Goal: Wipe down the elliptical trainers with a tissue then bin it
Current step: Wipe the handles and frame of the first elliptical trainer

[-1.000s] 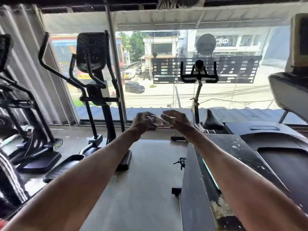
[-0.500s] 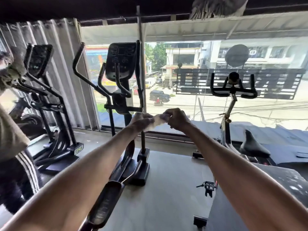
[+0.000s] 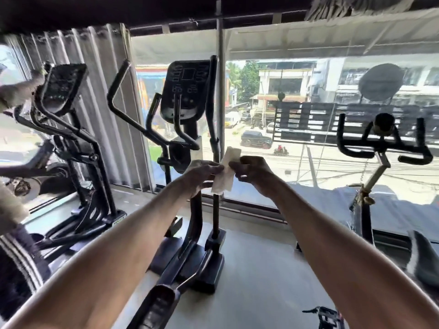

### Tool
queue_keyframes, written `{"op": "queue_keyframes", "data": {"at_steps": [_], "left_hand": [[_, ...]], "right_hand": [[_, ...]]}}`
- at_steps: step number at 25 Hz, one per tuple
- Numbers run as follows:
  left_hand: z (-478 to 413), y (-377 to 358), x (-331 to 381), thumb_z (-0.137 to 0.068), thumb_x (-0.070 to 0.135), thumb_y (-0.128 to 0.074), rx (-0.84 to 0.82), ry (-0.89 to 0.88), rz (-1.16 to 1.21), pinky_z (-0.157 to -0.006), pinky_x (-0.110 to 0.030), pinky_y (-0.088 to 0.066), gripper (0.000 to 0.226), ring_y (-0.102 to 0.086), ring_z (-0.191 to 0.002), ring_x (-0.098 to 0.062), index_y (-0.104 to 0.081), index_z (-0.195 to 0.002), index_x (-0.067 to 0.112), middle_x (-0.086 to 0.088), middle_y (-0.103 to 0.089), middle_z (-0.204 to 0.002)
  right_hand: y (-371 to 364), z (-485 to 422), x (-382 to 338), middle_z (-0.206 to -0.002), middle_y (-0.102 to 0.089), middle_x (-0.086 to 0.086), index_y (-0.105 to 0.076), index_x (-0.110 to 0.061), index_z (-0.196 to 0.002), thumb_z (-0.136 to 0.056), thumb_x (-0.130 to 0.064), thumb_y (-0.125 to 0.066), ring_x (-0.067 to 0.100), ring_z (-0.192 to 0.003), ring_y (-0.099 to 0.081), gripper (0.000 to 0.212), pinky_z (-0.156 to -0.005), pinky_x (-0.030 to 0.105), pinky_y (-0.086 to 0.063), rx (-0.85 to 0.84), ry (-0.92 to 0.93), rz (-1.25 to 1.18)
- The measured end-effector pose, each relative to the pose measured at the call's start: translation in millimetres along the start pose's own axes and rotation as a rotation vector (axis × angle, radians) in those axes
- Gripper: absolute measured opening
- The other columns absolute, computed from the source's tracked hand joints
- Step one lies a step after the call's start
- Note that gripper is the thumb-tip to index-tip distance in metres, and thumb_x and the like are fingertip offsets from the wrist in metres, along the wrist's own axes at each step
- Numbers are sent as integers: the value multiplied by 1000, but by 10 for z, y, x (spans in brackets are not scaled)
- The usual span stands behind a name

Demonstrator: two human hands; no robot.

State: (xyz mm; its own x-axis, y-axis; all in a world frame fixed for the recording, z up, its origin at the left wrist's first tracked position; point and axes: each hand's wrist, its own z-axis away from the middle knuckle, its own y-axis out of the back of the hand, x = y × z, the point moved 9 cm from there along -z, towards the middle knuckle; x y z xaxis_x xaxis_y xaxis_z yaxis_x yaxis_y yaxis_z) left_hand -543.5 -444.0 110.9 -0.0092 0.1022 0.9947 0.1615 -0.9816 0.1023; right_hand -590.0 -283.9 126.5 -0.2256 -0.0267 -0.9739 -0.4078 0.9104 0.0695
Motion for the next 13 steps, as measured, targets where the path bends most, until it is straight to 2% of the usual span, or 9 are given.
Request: {"op": "queue_keyframes", "data": {"at_steps": [2,4,8,11,13], "left_hand": [[-358,149,14,-94,9,-73,72,-21,44,-58,-26,-58,3,-74,-70,-14,-75,-93,8,-1,-77,-77],[-717,282,23,-93,9,-74,140,-33,62,-61,-30,-60,1,-73,-71,-16,-75,-93,9,-4,-77,-80],[-1463,491,153,-92,6,-74,97,-65,43,-60,-31,-59,12,-73,-70,-16,-73,-98,17,-3,-77,-83],[-2041,762,402,-96,-9,-59,61,-148,-17,-56,-27,-59,32,-72,-64,-11,-74,-91,18,-3,-76,-80],[-2329,881,589,-95,-13,-54,64,-219,-85,-57,-28,-59,37,-71,-69,-16,-75,-84,16,-6,-75,-84]], "right_hand": [[-24,-354,88,-82,-65,14,-69,-1,-89,-87,-15,-78,20,-73,-62,16,-69,30,-51,2,-29,-30],[-106,-701,146,-94,-71,14,-69,3,-105,-84,-12,-80,23,-83,-69,28,-76,36,-57,-36,-26,-68],[-141,-1475,144,-87,-71,9,-69,2,-102,-81,5,-77,24,-80,-67,22,-75,41,-57,64,46,-62],[-198,-2066,74,-94,-69,20,-72,1,-94,-83,15,-65,29,-84,-65,19,-83,49,-54,81,128,-77],[-197,-2375,7,-100,-69,21,-72,-3,-94,-86,15,-60,31,-90,-65,23,-84,48,-54,98,149,-98]]}}
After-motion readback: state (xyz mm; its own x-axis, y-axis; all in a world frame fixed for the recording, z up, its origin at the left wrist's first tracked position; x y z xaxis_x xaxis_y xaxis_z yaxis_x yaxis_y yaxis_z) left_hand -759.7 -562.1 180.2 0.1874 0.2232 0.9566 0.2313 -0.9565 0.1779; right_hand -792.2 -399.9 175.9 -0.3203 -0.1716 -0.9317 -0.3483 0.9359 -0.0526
